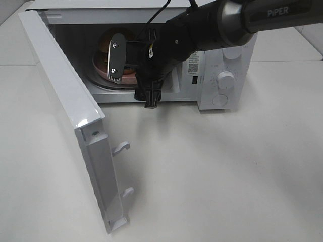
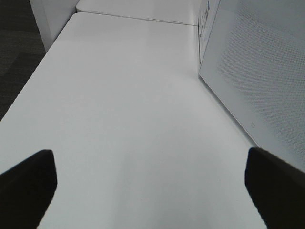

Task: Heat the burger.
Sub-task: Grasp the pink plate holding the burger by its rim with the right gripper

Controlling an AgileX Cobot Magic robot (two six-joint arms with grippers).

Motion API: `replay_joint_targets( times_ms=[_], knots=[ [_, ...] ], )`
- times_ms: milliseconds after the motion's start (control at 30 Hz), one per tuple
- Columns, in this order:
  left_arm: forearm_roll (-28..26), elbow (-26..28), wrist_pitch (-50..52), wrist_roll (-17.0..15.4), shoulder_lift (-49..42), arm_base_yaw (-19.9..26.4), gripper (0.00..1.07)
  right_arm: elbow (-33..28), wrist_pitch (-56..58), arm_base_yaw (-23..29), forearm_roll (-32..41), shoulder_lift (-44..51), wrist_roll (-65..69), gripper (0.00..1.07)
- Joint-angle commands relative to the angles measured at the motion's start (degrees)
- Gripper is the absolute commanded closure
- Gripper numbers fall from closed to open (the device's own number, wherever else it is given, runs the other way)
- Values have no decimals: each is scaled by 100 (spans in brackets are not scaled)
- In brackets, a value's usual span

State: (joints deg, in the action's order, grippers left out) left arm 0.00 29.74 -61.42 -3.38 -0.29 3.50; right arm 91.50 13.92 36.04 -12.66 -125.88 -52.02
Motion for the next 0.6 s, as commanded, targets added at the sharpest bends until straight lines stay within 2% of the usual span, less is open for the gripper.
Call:
replay_joint_targets(
  times_ms=[33,233,300,600],
  knots=[
    [0,-11,11,6,-52,11,7,189,0,23,40,-143,74,22],
    [0,-11,11,6,-52,11,7,584,0,6,97,-470,74,23],
    [0,-11,11,6,-52,11,7,905,11,-11,195,-710,74,24],
    [0,-11,11,6,-52,11,7,1261,115,-69,441,-1020,40,25]
  ],
)
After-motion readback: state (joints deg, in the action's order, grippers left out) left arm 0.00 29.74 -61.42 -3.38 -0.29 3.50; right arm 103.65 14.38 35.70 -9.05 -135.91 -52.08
